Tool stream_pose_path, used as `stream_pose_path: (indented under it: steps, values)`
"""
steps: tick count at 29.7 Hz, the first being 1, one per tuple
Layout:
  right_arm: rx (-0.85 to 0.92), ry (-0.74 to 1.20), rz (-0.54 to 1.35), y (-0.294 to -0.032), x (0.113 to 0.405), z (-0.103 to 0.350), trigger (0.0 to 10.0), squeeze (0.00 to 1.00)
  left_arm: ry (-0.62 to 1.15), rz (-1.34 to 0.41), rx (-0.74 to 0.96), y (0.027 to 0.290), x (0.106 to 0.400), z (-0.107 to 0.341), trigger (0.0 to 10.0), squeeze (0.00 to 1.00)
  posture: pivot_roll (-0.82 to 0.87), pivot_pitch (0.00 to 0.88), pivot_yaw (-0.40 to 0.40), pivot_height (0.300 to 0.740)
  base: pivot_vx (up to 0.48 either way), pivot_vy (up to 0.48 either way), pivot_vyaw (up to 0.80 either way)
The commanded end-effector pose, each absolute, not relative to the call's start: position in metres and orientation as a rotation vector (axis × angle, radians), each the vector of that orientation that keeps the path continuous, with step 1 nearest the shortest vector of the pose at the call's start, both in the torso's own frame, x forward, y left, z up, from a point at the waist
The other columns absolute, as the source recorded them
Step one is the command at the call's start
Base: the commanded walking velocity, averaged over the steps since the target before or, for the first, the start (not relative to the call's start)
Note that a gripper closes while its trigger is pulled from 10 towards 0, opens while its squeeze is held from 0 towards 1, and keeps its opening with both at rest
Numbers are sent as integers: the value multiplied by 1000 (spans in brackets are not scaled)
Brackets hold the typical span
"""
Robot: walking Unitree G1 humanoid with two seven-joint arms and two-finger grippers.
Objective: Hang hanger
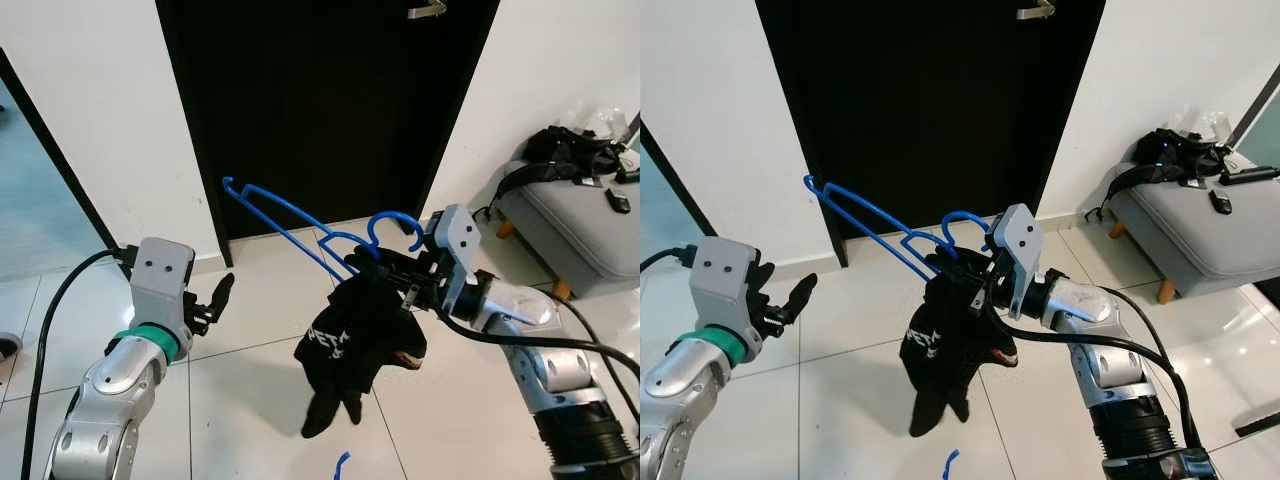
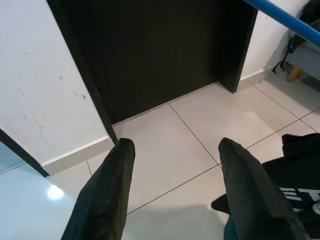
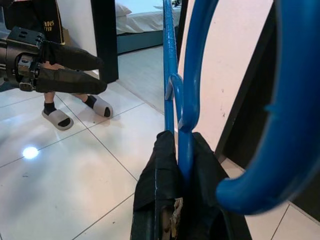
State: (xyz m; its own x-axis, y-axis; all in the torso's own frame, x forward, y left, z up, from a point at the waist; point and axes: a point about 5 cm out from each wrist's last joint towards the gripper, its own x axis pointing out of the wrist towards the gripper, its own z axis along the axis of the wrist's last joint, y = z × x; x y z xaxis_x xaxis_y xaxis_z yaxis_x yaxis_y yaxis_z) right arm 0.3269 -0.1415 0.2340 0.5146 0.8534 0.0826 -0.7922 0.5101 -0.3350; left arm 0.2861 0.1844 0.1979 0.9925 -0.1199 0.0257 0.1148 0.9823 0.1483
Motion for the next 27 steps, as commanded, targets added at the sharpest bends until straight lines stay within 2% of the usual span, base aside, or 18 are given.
stream_pose_path:
  steps: [1,3,4,6,8,12,16,20,24,27]
  values:
    - [-260,-269,1022,-141,323,237,10000,0,-11,-121,133,184,286,194,10000,0,-38,142,81,740,0,0,0]
    - [-269,-258,1055,-140,321,237,10000,0,-24,-150,125,181,286,198,10000,0,-39,142,81,740,0,0,0]
    - [-319,-232,1130,-139,317,239,10000,0,-63,-238,152,177,282,207,10000,0,-37,143,85,740,0,0,0]
    - [-319,-232,1130,-139,317,239,10000,0,-63,-238,152,177,282,207,10000,0,-37,143,85,740,0,0,0]
    - [-388,-196,1198,-143,312,241,10000,0,-75,-334,215,178,274,211,10000,0,-37,142,94,740,0,0,0]
    - [-549,-110,1251,-160,315,247,10000,0,-11,-513,305,182,255,204,10000,0,-42,145,99,740,0,0,0]
    - [-637,-52,1283,-169,322,254,10000,0,73,-617,265,175,241,187,10000,0,-55,154,94,740,0,0,0]
    - [-654,-30,1304,-168,329,258,10000,0,104,-612,200,165,241,175,10000,0,-60,159,88,740,0,0,0]
    - [-646,-60,1304,-148,348,266,10000,0,168,-566,149,139,252,144,10000,0,-57,167,76,740,0,0,0]
    - [-642,-73,1369,-136,348,270,10000,0,160,-547,117,128,261,141,10000,0,-47,184,54,740,0,0,0]
